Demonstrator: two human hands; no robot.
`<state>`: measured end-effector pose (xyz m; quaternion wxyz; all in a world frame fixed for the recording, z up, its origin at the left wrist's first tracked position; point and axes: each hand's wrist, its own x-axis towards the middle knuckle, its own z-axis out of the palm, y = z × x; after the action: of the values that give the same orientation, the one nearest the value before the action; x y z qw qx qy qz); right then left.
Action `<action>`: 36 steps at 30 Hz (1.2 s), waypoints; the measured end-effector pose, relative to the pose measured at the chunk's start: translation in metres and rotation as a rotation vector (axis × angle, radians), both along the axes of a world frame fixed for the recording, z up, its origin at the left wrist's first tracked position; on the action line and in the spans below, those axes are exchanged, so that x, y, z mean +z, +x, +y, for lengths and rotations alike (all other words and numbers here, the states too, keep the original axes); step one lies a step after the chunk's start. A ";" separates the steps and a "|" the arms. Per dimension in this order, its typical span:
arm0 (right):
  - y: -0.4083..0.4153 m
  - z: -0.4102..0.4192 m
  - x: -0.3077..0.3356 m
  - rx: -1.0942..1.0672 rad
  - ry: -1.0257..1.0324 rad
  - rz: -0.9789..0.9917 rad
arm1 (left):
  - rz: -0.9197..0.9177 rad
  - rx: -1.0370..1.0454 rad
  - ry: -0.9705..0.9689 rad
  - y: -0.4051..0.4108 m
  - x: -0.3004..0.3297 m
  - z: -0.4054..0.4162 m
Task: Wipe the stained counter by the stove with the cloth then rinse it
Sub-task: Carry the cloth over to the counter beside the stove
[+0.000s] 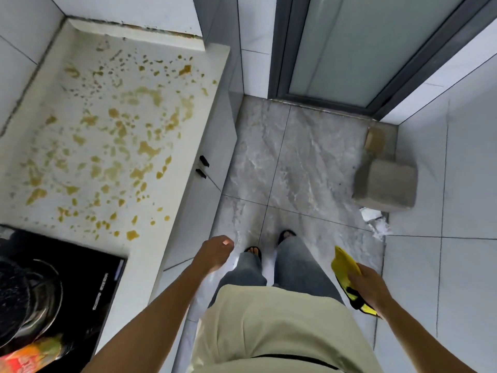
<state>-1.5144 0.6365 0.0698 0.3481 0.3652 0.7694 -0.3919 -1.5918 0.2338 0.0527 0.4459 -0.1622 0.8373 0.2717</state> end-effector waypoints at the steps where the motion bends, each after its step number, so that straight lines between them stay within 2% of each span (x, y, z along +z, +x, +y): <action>1: -0.008 0.009 0.000 0.018 0.020 -0.018 | 0.013 0.016 0.018 -0.018 0.000 0.007; 6: -0.078 0.054 -0.003 0.008 -0.006 -0.089 | 0.055 0.014 0.040 -0.100 -0.005 0.041; 9: -0.149 0.074 -0.004 -0.026 -0.050 -0.080 | 0.002 0.090 0.022 -0.126 -0.009 0.058; 12: -0.227 0.085 -0.007 0.026 -0.114 -0.031 | -0.058 0.180 0.008 -0.138 -0.014 0.070; 15: -0.311 0.081 -0.007 0.199 -0.099 -0.013 | -0.130 0.269 0.007 -0.141 -0.018 0.077; 17: -0.363 0.067 -0.002 0.307 -0.094 0.002 | -0.115 0.284 -0.063 -0.138 -0.019 0.078; 20: -0.432 0.034 0.002 0.457 -0.093 0.075 | -0.102 0.366 -0.071 -0.134 -0.019 0.077; 23: -0.487 -0.004 0.001 0.604 -0.078 0.142 | -0.167 0.384 -0.082 -0.132 -0.024 0.077; 29: -0.561 -0.063 -0.001 0.797 -0.147 0.198 | -0.118 0.488 -0.102 -0.174 -0.031 0.070; 31: -0.579 -0.068 -0.004 0.879 -0.099 0.150 | -0.075 0.527 -0.106 -0.200 -0.028 0.067; 36: -0.620 -0.050 -0.019 0.911 -0.046 0.068 | 0.002 0.818 -0.018 -0.279 -0.018 0.052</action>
<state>-2.1342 0.5862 0.0512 0.4676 -0.0312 0.8536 -0.2274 -1.8712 0.2863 0.0347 0.2990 -0.4851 0.7066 0.4195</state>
